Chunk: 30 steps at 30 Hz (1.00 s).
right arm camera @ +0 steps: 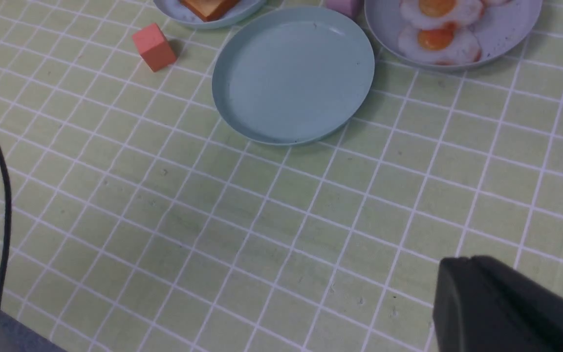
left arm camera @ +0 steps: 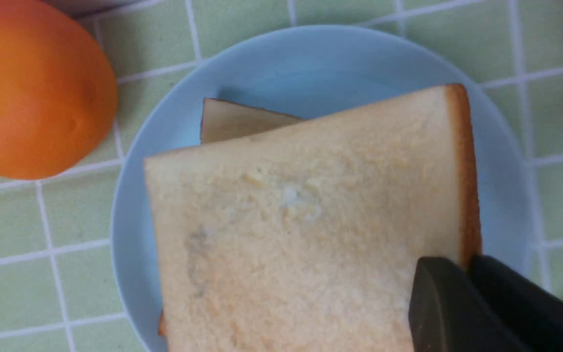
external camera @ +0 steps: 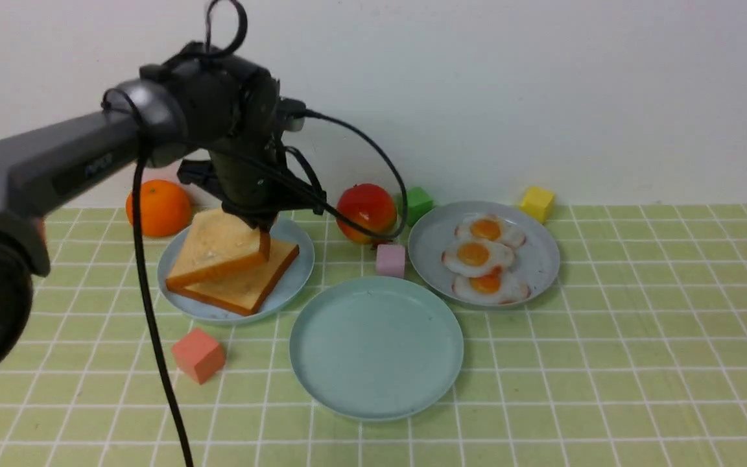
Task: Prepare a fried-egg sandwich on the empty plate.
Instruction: Use the left arm to put a slice of bread into the empty plate in the middle
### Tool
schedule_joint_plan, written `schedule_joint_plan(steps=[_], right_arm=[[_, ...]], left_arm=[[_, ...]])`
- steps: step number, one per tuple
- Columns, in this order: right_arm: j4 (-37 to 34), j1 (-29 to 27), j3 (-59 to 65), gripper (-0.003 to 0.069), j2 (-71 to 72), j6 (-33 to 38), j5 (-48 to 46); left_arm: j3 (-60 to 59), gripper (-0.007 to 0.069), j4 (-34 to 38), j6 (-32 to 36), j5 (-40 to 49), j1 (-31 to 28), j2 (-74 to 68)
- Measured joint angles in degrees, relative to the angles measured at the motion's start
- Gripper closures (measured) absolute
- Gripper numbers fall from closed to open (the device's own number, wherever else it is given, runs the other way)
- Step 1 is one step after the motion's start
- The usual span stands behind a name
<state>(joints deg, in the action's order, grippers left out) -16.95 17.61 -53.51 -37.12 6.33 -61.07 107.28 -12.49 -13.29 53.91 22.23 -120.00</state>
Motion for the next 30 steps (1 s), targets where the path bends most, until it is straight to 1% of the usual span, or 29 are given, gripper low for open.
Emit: schedule_joint_plan(steps=[3, 6, 10, 13, 19, 26, 30], right_arm=[[0.4, 0.0, 0.0, 0.0631, 1.1, 0.0, 0.0], [1.6, 0.0, 0.0, 0.0629, 3.1, 0.0, -0.2], [2.9, 0.0, 0.0, 0.0627, 5.9, 0.0, -1.0], [3.0, 0.0, 0.0, 0.0623, 7.5, 0.0, -1.2], [2.7, 0.0, 0.0, 0.0617, 9.2, 0.0, -2.2], [2.7, 0.0, 0.0, 0.0611, 9.2, 0.0, -3.5], [2.6, 0.0, 0.0, 0.061, 9.2, 0.0, -3.5]], left_arm=[[-2.0, 0.0598, 1.5, 2.9, 0.7, 3.9, 4.8], [-5.9, 0.0598, 1.9, 5.1, 0.8, 9.0, 9.1], [-10.6, 0.0598, 2.2, 6.2, -0.7, 15.5, 10.6], [-12.5, 0.0598, 2.2, 6.3, -3.5, 18.1, 9.6], [-13.1, 0.0598, 2.2, 6.3, -7.0, 19.6, 5.7], [-13.1, 0.0598, 2.4, 6.3, -7.0, 19.6, 2.7], [-13.1, 0.0569, 2.9, 6.5, -6.4, 19.6, 2.4]])
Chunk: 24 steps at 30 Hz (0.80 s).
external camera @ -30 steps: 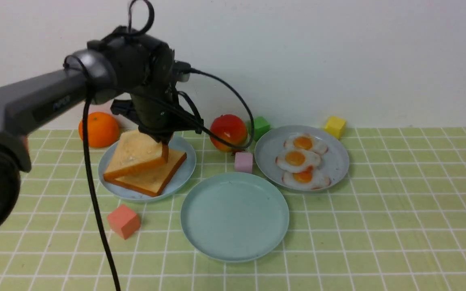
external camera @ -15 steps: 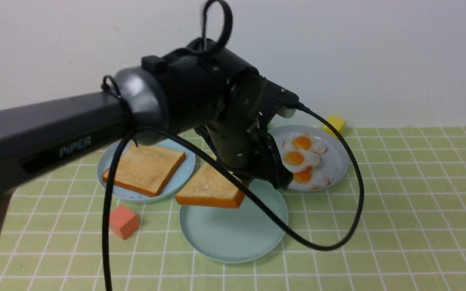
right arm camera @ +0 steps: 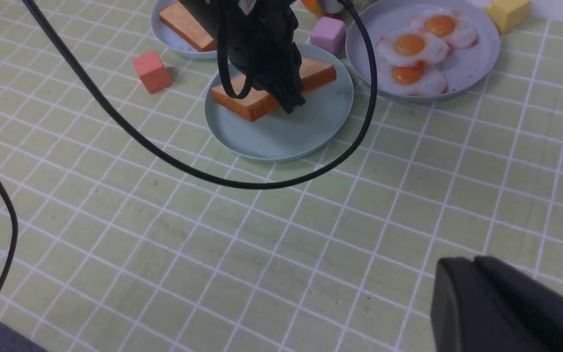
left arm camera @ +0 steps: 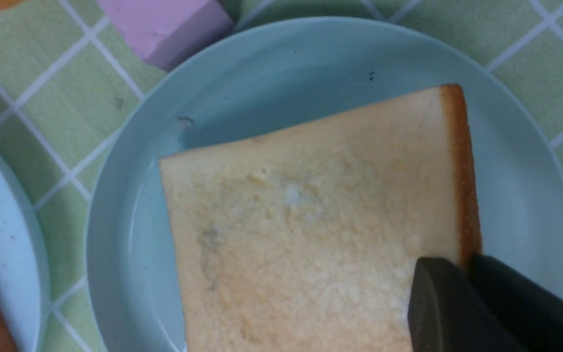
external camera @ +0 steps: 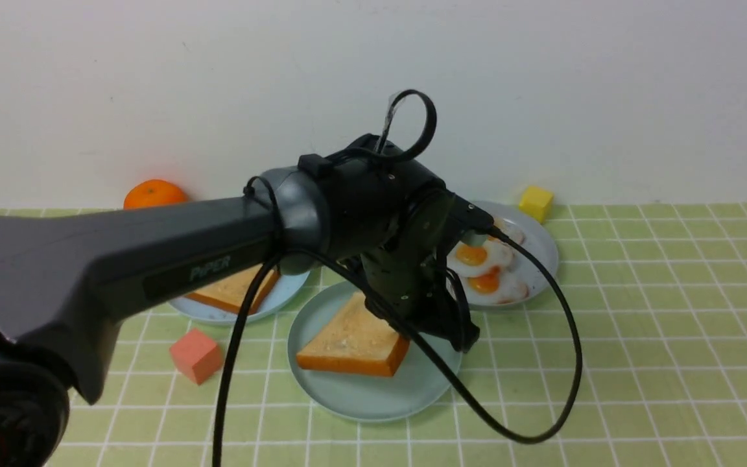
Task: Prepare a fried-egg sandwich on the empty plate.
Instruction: Use the left arm to put a slice of bread into the empty plate in the middle, then use the right arm to grab a fried egg
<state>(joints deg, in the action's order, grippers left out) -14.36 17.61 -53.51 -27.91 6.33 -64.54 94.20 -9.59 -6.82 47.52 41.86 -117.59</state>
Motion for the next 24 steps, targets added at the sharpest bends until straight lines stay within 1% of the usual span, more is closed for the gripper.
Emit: schedule_joint_plan(steps=[1, 7, 8, 9, 11, 12, 15, 17, 18, 19, 20, 21, 22, 23, 24], right_arm=[[0.0, 0.0, 0.0, 0.061, 0.0, 0.0, 0.0], [0.0, 0.0, 0.0, 0.0602, 0.0, 0.0, 0.0], [0.0, 0.0, 0.0, 0.0602, 0.0, 0.0, 0.0], [0.0, 0.0, 0.0, 0.06, 0.0, 0.0, -0.1], [0.0, 0.0, 0.0, 0.0598, 0.0, 0.0, -0.1], [0.0, 0.0, 0.0, 0.0593, -0.1, 0.0, -0.1], [0.0, 0.0, 0.0, 0.0582, -0.9, -0.9, 0.2], [0.0, 0.0, 0.0, 0.057, -3.7, -3.0, 1.0], [0.0, 0.0, 0.0, 0.0568, -4.8, -3.5, 1.4], [0.0, 0.0, 0.0, 0.0567, -5.1, -3.5, 1.5], [0.0, 0.0, 0.0, 0.0564, -7.5, -4.0, 2.6], [0.0, 0.0, 0.0, 0.0561, -9.4, -4.3, 3.4], [-0.1, 0.0, 0.0, 0.0558, -12.3, -4.4, 5.0], [-0.2, 0.0, 0.0, 0.0557, -14.0, -4.5, 6.1], [-0.5, 0.0, 0.0, 0.0556, -16.3, -4.5, 7.3]], left_arm=[[0.0, 0.0561, 0.0, 0.0, 0.1, 0.0, 0.0], [0.0, 0.0403, 0.7, 0.0, 0.9, 0.0, 0.0], [0.0, 0.0391, 0.7, 0.0, 1.0, 0.0, 0.0], [0.0, 0.0347, 0.9, 0.0, 1.5, 0.0, 0.0], [0.0, 0.0319, 1.1, 0.0, 1.8, 0.0, 0.0], [0.0, 0.0289, 1.5, 0.0, 2.1, 0.0, 0.3], [0.0, 0.027, 3.0, 0.0, 2.7, 0.0, 2.9], [0.0, 0.0303, 6.1, 0.0, 3.7, 0.0, 9.3], [0.0, 0.0335, 7.0, 0.0, 4.1, 0.0, 11.6], [0.0, 0.0343, 7.2, 0.0, 4.1, 0.0, 12.2], [0.0, 0.0417, 8.4, 0.0, 5.0, 0.0, 17.2], [0.0, 0.0459, 9.1, 0.0, 5.8, 0.0, 19.8], [-0.1, 0.054, 9.6, 0.0, 7.0, 0.0, 24.3], [-0.5, 0.0595, 10.1, 0.0, 7.4, 0.0, 27.5], [-1.0, 0.062, 10.2, 0.0, 7.6, 0.0, 29.4]])
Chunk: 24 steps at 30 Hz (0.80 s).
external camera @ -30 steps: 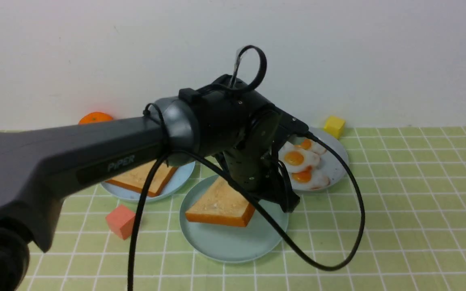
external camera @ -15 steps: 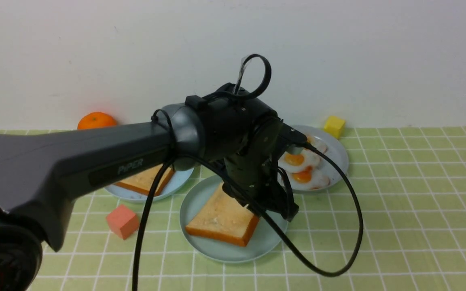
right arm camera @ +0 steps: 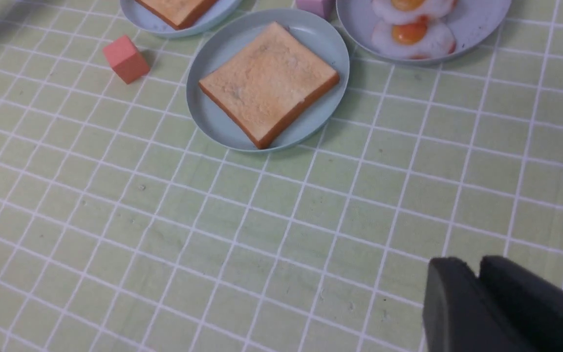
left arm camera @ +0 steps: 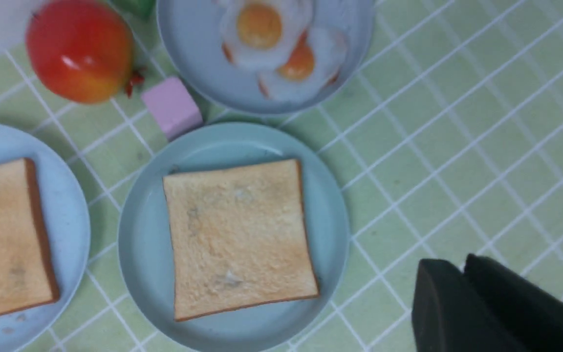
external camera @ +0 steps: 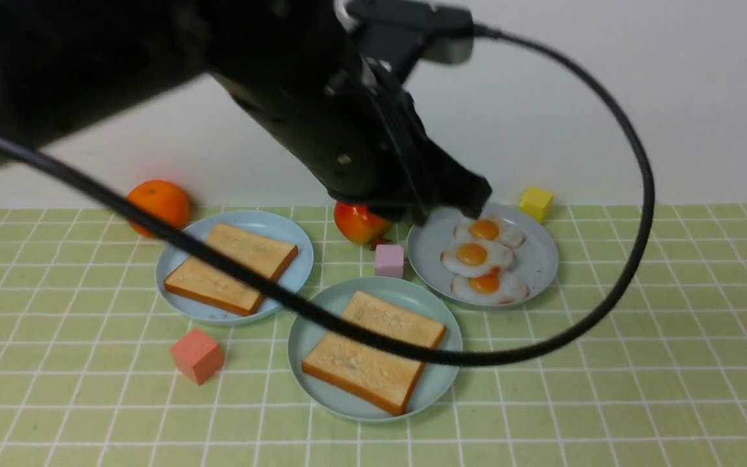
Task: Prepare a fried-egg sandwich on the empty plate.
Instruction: Use the right arm to grab a fried egg
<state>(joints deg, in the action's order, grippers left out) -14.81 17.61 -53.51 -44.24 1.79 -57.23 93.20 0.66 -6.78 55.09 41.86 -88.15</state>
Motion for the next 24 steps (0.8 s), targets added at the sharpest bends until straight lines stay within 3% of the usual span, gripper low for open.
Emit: schedule_joint_plan(steps=[6, 11, 18, 24], right_arm=[[-2.0, 0.0, 0.0, 0.0541, -11.9, -0.1, 9.2], [-4.1, 0.0, -1.5, 0.0496, -25.4, -0.2, 16.5], [-10.3, -5.6, -11.9, 0.0367, -41.9, -0.2, 18.4], [-17.3, -8.8, -20.2, 0.0329, -53.7, 2.7, 17.6]], left_arm=[[-10.9, 0.0638, 0.7, 0.2, -1.6, 0.0, 16.3], [-31.3, 0.0638, 1.9, -1.2, -11.0, 0.0, 36.7], [-55.0, 0.0638, 2.8, -3.6, -28.4, 0.0, 61.7], [-59.9, 0.0638, 2.8, -3.9, -32.7, 0.0, 67.6]])
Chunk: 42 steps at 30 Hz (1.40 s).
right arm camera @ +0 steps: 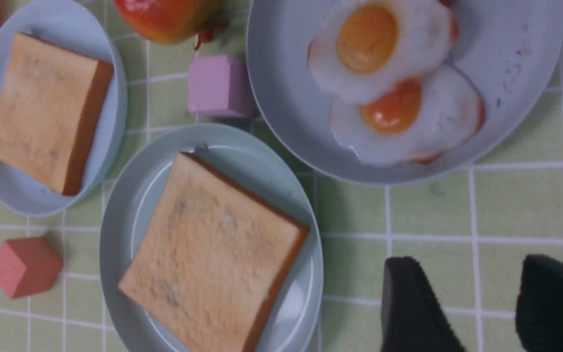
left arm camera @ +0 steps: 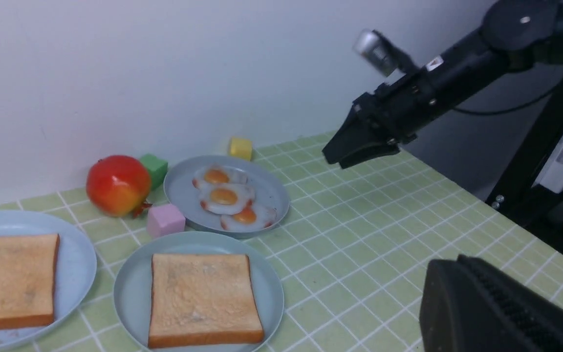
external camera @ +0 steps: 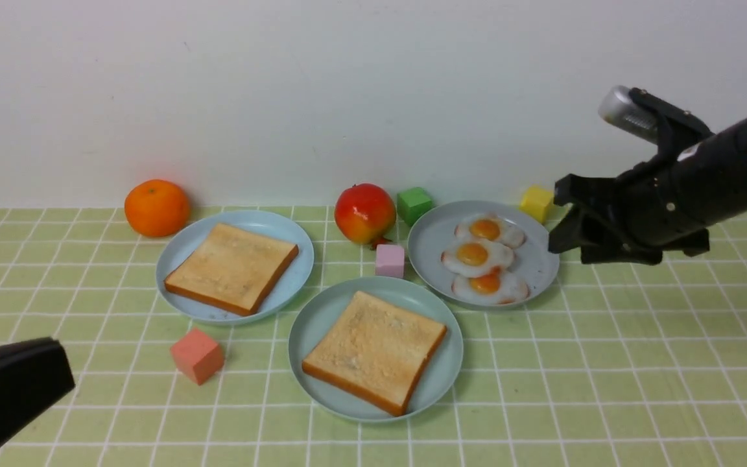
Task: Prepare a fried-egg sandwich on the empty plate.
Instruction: Use the right arm to grab a fried egg
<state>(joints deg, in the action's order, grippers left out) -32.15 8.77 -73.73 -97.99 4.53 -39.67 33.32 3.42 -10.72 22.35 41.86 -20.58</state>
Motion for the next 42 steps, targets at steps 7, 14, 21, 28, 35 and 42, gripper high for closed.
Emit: schedule_joint_plan(steps=[7, 14, 21, 28, 35, 42], right_arm=[[-4.8, -0.8, -9.5, 0.0326, -13.4, 2.6, -0.7], [-5.7, -2.5, -16.6, 0.0325, -22.2, 2.7, -0.6], [-9.2, -3.5, -19.6, 0.0325, -26.4, 2.9, 0.4], [-12.0, -3.5, -21.9, 0.0325, -30.4, 2.9, 1.1], [-15.5, -3.5, -22.8, 0.0325, -31.8, 3.8, 1.7], [-17.7, -3.5, -23.0, 0.0328, -32.4, 6.8, 2.7]], left_arm=[[-0.3, 0.0638, 0.0, 0.0, -6.7, 0.0, -0.2], [-0.3, 0.0638, 0.0, 0.0, -12.1, 0.0, -1.2], [-0.3, 0.0638, 0.0, 0.0, -11.9, 0.0, -2.9], [-0.3, 0.0638, 0.1, 0.0, -11.8, 0.0, -4.0], [-0.3, 0.0638, 0.2, 0.0, -11.8, 0.0, -4.0], [-0.3, 0.0638, 0.2, 0.0, -11.8, 0.0, -4.0]])
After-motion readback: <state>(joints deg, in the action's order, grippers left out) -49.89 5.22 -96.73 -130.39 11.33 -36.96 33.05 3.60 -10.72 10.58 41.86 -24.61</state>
